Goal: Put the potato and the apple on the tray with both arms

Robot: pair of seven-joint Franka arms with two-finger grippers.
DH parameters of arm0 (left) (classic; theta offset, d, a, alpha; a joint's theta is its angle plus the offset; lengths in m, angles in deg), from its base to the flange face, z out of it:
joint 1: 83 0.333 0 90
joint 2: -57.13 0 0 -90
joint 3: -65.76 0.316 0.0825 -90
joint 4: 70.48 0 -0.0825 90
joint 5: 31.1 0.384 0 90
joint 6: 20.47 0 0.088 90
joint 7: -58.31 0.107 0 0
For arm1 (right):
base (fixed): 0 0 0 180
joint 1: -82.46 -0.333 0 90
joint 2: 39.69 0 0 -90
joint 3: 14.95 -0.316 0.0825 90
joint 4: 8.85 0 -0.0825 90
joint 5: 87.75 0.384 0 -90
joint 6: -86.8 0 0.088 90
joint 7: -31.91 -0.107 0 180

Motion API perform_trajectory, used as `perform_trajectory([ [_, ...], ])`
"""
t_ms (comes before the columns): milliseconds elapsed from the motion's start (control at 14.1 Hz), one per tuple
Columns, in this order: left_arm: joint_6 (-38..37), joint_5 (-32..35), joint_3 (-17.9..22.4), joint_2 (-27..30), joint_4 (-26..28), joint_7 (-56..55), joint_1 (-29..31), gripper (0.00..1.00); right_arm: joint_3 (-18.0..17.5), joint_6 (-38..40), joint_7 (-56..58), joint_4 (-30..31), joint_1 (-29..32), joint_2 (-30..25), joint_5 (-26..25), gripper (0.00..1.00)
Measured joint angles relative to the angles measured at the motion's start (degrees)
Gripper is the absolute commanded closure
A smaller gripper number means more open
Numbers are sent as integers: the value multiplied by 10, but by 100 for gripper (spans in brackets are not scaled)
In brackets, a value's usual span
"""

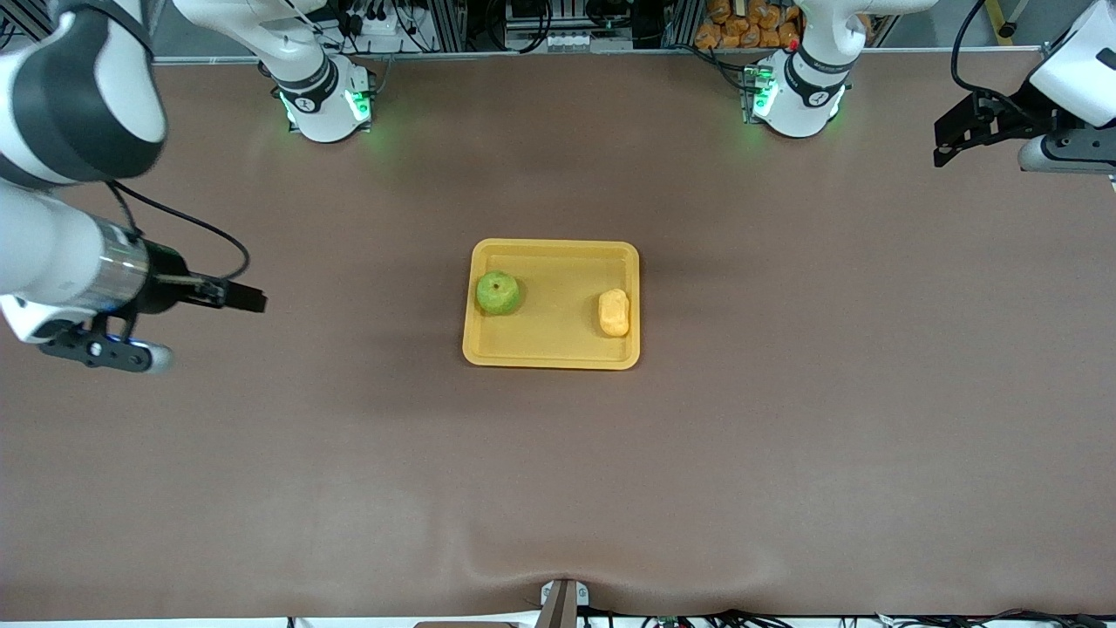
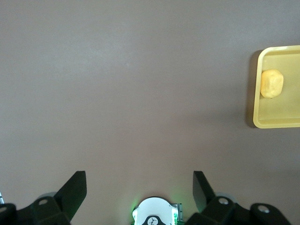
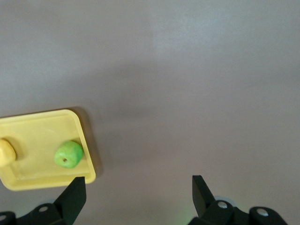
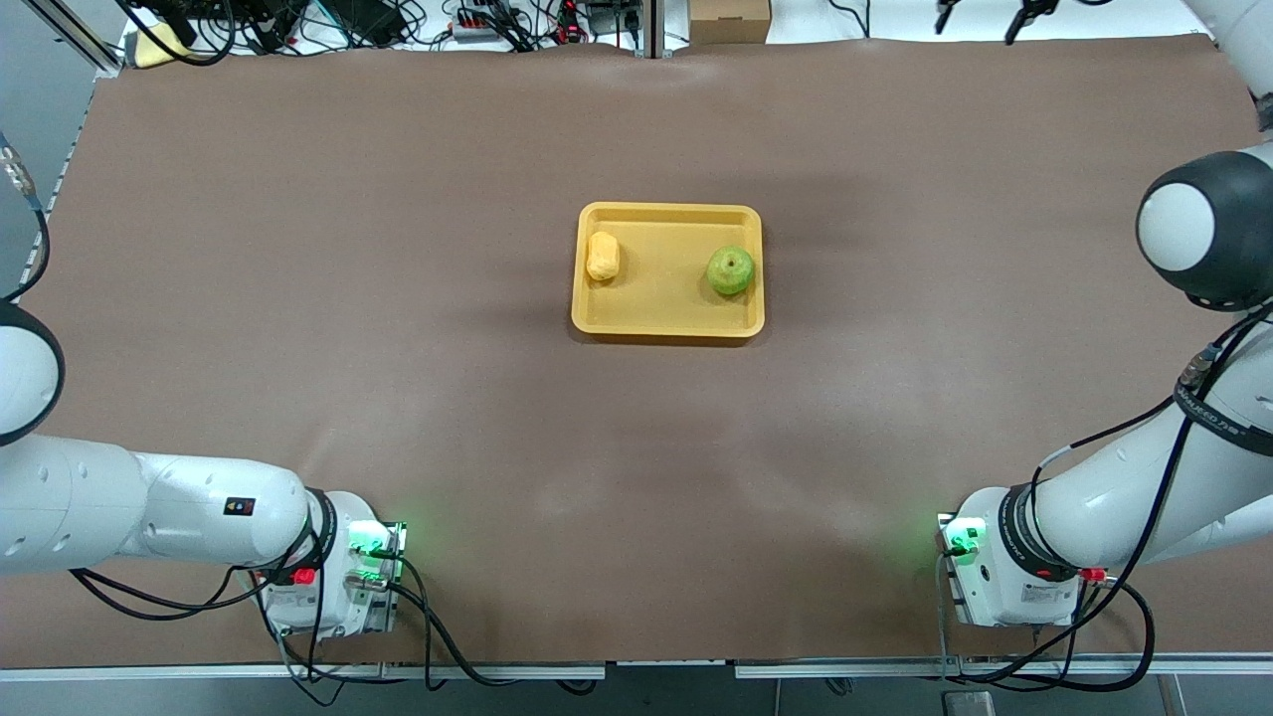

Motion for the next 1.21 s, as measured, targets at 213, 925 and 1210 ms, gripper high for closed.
perform_trajectory([
  [213,3,0,0,0,1,0,-2,0,0,12,59,0,34,-15,-2,0],
  [925,5,0,0,4,1,0,-2,0,-1,56,127,12,61,-112,-70,0],
  [1210,5,0,0,4,1,0,-2,0,-1,-5,127,137,68,-195,-71,0],
])
